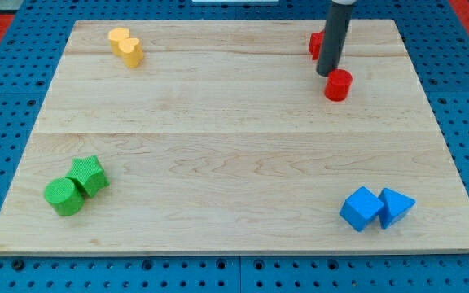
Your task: Push the red star down a bit
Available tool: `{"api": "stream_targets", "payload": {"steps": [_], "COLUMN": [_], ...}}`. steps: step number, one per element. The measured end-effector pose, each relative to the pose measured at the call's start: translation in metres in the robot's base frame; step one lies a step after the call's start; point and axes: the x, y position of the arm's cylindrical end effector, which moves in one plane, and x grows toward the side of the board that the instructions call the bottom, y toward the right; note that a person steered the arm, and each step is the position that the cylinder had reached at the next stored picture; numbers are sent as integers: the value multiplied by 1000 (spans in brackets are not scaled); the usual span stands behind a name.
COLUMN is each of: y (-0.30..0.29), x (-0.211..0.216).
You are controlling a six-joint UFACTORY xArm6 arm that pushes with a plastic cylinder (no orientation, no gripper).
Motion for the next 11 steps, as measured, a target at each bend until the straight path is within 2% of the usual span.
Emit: {"api": "stream_targets", "payload": {"steps": [2,4,5,6,7,8,9,11], "y": [20,-110,-100,-48,15,11,-12,-67], "x": [46,-35,-92,-119,-126,-105,-93,-41]}}
